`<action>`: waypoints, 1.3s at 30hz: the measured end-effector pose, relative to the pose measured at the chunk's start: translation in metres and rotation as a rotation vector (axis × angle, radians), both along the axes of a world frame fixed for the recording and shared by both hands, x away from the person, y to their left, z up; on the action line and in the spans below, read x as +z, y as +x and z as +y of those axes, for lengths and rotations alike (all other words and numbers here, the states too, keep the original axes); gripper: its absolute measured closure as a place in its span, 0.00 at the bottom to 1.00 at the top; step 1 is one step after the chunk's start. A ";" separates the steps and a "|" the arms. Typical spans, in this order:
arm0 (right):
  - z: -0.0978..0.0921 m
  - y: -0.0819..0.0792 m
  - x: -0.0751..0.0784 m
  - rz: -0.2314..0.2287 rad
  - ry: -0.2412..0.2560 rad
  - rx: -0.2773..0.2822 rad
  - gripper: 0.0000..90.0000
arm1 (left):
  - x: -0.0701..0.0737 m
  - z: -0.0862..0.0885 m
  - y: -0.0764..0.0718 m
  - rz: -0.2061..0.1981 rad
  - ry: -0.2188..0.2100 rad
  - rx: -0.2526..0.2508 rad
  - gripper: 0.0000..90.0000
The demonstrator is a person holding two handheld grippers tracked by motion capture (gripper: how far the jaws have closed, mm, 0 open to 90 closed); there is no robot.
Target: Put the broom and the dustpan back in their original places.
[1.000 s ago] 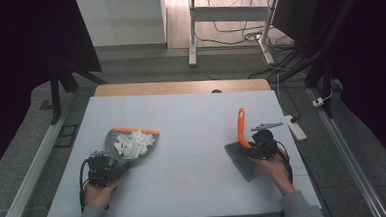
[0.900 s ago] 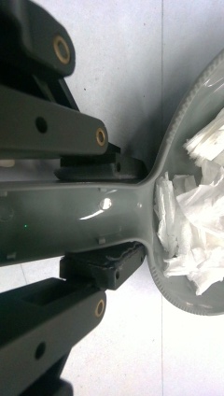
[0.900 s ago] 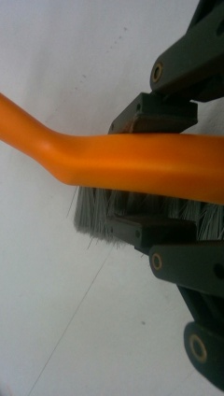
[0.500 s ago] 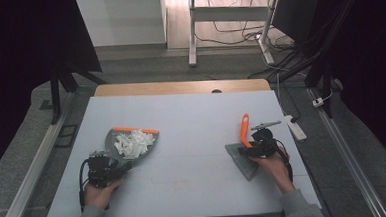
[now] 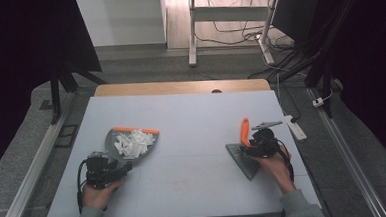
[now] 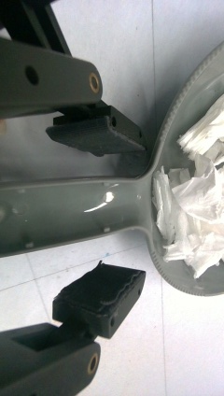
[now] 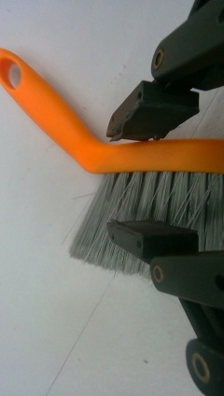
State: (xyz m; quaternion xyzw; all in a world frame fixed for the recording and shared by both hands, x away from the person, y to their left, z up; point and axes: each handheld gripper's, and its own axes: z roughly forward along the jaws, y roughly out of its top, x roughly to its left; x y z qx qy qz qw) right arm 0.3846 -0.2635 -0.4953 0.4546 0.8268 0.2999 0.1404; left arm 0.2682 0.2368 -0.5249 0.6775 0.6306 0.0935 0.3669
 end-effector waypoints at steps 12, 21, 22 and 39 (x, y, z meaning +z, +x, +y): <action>0.000 -0.018 0.013 -0.067 0.016 0.104 0.56 | 0.020 0.001 -0.015 -0.079 0.105 -0.152 0.43; 0.009 -0.035 0.013 -0.057 0.041 0.229 0.57 | 0.024 -0.006 -0.015 -0.122 0.090 -0.302 0.44; 0.009 -0.037 0.013 -0.062 0.042 0.240 0.57 | 0.024 -0.007 -0.015 -0.128 0.086 -0.320 0.44; -0.008 -0.079 0.000 -0.157 0.065 0.285 0.57 | 0.020 -0.013 -0.020 -0.147 0.081 -0.434 0.37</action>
